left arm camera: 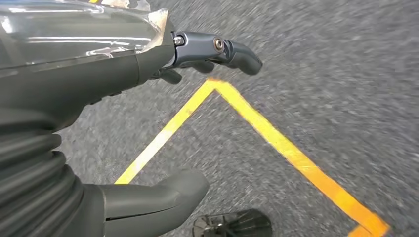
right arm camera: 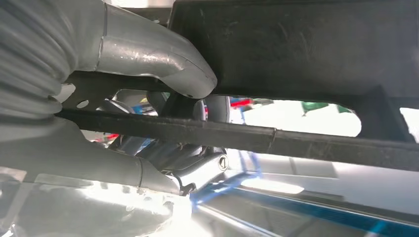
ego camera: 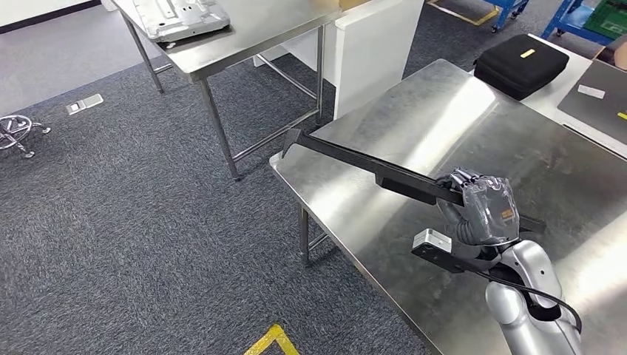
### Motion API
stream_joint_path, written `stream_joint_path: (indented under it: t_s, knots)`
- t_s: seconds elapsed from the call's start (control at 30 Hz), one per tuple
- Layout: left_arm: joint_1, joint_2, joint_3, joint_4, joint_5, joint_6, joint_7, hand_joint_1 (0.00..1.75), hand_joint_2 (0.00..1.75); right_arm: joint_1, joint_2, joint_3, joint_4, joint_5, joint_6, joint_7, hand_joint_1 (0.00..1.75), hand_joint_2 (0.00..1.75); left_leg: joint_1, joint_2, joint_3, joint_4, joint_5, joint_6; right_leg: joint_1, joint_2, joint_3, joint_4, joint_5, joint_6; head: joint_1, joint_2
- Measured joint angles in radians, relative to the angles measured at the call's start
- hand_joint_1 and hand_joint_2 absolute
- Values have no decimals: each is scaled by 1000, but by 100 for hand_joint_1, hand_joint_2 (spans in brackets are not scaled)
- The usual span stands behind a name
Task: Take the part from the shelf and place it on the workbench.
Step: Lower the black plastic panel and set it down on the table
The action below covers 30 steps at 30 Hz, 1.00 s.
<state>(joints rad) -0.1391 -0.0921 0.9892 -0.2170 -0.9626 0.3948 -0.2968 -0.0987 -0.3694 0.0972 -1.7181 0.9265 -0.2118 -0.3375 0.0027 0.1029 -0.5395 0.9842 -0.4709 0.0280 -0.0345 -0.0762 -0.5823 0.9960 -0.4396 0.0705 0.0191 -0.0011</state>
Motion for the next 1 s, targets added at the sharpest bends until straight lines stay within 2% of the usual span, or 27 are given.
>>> stream_joint_path:
  t_s: [0.07,0.1,0.13,0.17,0.2,0.23,0.27,0.3,0.33,0.37,0.4,0.47,0.5,0.53,0.57,0.6,0.67,0.73,0.8,0.83,0.87,0.9,0.93,0.97,1.0]
  knots:
    - [-1,0,0,0,0,1,-2,0,175,0,1,-1,5,20,-1,14,175,175,1,18,3,4,-7,-8,2,23,-5,1,0,-19,-3,0]
    - [-2,0,0,-1,0,1,-2,0,175,-1,1,-2,7,29,-2,18,175,175,6,12,2,9,-14,-11,-1,35,-6,2,2,-27,-5,0]
    - [-2,0,0,-1,0,1,-2,0,175,-2,1,-3,8,35,-3,22,175,175,11,-8,-3,26,-29,-15,-2,47,-7,2,4,-33,-6,0]
    - [-2,0,0,-1,0,1,-2,0,175,-4,2,-3,9,39,-4,24,175,175,16,-37,-18,63,-55,-18,-3,58,-7,2,6,-41,-7,0]
    - [-1,0,0,-1,0,1,-2,0,175,-6,2,-4,11,41,-6,25,175,175,18,-70,-44,122,-91,-20,-2,69,-8,2,8,-47,-8,0]
    - [-1,-1,0,-1,0,1,-2,0,175,-9,4,-4,13,42,-7,26,175,175,17,-91,-78,195,-128,-19,2,80,-9,2,9,-51,-9,0]
    - [-1,-1,0,0,0,1,-2,0,175,-10,6,-4,16,42,-9,27,175,175,17,-99,-114,266,-156,-17,6,93,-10,2,11,-55,-10,0]
    - [-1,-1,0,0,0,1,-1,0,175,-10,7,-4,19,44,-10,28,175,175,17,-103,-140,313,-166,-13,10,107,-11,2,12,-57,-11,0]
    - [0,-1,0,0,0,1,-1,0,175,-10,9,-4,23,46,-11,29,175,175,16,-105,-148,321,-154,-8,13,121,-11,2,12,-58,-11,0]
    - [0,-1,0,0,1,1,0,0,175,-11,10,-4,27,50,-11,31,175,175,15,-109,-137,287,-124,0,17,135,-10,2,13,-60,-11,0]
    - [0,-1,0,-1,1,1,0,0,175,-13,11,-5,30,55,-12,33,175,175,13,-120,-109,222,-84,10,19,149,-9,2,14,-60,-11,0]
    - [0,2,0,-1,2,1,-1,0,175,-17,13,-5,38,63,-14,36,175,175,7,-168,-49,86,-22,31,21,173,-10,2,17,-60,-10,0]
    - [-1,4,0,-1,2,1,-1,0,175,-20,14,-5,43,67,-15,37,175,175,3,-183,-31,49,-9,37,21,184,-13,2,19,-58,-10,0]
    - [-1,5,0,-1,3,1,-2,0,175,-23,15,-5,48,71,-17,38,175,175,0,-187,-24,34,-6,40,20,194,-15,1,22,-54,-11,0]
    - [-2,5,0,-1,3,1,-3,0,175,-25,16,-6,53,76,-18,39,175,175,-3,-172,-23,31,-3,41,21,205,-18,-2,26,-48,-11,0]
    - [-3,5,0,-1,4,2,-3,0,175,-27,16,-7,58,81,-19,41,175,175,-2,-159,-20,21,3,41,22,206,-23,-1,28,-44,-12,0]
    - [-4,3,0,-1,5,2,-6,0,175,-37,13,-10,67,96,-22,47,175,175,2,-133,-12,-3,19,44,28,164,-49,35,10,-44,-10,0]
    - [-3,1,0,-1,6,1,-10,0,175,-52,12,-11,79,111,-27,55,175,175,2,-105,-11,-14,26,46,28,108,-107,148,-44,-50,-6,0]
    - [-1,0,0,-1,8,1,-15,0,175,-59,14,-12,94,116,-29,62,175,175,1,-76,-15,-14,27,46,19,90,-159,264,-87,-44,-3,0]
    - [-1,-2,0,-1,8,1,-18,0,175,-60,14,-12,102,116,-30,64,175,175,2,-63,-16,-13,26,45,14,86,-161,279,-89,-34,-2,0]
    - [-1,-3,0,-1,9,2,-20,0,175,-61,14,-14,109,116,-30,66,175,175,3,-50,-17,-11,25,42,9,80,-141,249,-75,-22,-1,0]
    - [-1,-4,0,-1,10,2,-22,0,175,-64,14,-15,115,115,-30,67,175,175,4,-37,-17,-7,22,37,4,65,-101,182,-51,-8,-1,0]
    - [-1,-4,0,-1,10,2,-23,0,175,-67,15,-17,120,114,-30,68,175,175,4,-26,-17,-1,18,30,1,40,-59,109,-31,1,1,0]
    - [-1,-4,0,-2,11,3,-25,0,175,-72,15,-19,125,113,-31,68,175,175,2,-15,-19,7,13,22,2,18,-23,49,-14,5,3,0]
    - [-2,-3,0,-2,11,4,-26,0,175,-75,16,-21,130,113,-31,69,175,175,-1,-7,-19,13,8,15,5,5,-5,15,-7,0,4,0]
